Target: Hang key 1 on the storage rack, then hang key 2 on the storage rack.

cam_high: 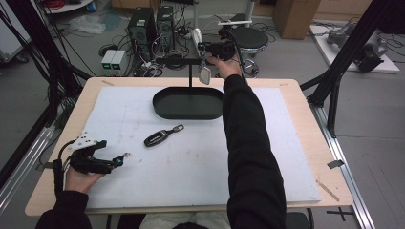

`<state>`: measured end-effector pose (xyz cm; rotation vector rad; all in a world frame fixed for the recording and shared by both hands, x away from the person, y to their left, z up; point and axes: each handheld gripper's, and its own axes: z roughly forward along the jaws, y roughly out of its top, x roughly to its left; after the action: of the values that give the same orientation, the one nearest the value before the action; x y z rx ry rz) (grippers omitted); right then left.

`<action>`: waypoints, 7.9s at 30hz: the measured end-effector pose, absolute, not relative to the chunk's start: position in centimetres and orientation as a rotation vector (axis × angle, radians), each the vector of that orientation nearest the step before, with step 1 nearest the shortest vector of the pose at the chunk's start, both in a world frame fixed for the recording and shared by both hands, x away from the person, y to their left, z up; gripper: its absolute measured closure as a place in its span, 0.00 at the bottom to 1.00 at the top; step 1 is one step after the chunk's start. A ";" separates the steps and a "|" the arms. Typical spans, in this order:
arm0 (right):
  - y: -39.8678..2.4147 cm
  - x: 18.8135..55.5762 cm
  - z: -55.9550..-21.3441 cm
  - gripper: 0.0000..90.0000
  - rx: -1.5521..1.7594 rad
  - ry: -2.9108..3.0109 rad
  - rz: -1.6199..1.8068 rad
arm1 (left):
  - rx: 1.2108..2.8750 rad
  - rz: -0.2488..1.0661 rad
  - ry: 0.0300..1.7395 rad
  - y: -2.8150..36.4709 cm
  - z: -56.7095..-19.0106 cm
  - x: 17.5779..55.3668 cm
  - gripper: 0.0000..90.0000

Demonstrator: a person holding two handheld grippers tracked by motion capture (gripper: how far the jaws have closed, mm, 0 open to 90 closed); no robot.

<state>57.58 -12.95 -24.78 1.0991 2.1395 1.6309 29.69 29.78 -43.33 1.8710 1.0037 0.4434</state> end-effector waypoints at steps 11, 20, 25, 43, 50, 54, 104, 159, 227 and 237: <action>-11.3 57.1 -24.2 0.84 1.056 2.150 1.593 | 1.876 0.443 0.999 29.6 -43.4 29.8 0.02; -10.3 58.7 -24.6 0.84 1.190 2.111 1.519 | 1.880 0.442 0.996 29.5 -43.4 29.9 0.02; -10.0 58.9 -25.3 0.77 1.256 2.093 1.554 | 1.879 0.442 0.996 29.6 -43.4 29.8 0.02; -10.7 55.9 -25.9 0.01 1.066 2.210 1.445 | 1.885 0.445 0.995 29.5 -43.4 29.7 0.02; -12.0 54.2 -26.3 0.01 1.033 2.238 1.452 | 1.890 0.444 0.998 29.4 -43.4 29.7 0.02; -13.0 53.2 -27.1 0.01 1.001 2.268 1.418 | 1.898 0.446 0.997 29.4 -43.4 29.7 0.02; -19.2 43.2 -33.0 0.01 0.903 2.347 1.259 | 1.920 0.446 1.005 29.2 -43.4 29.6 0.02; -28.4 35.6 -40.8 0.01 1.061 2.253 1.260 | 1.948 0.440 1.009 28.8 -43.5 29.7 0.02; -31.3 33.1 -42.7 0.01 1.090 2.183 1.258 | 2.227 0.320 0.929 20.8 -40.0 38.3 0.02; -31.3 33.0 -42.7 0.01 1.085 2.186 1.259 | 2.267 0.313 0.919 19.4 -39.9 40.2 0.02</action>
<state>33.00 -31.26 -42.71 1.0851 2.1859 1.2592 40.20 19.38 -39.95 2.2674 0.9187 0.3132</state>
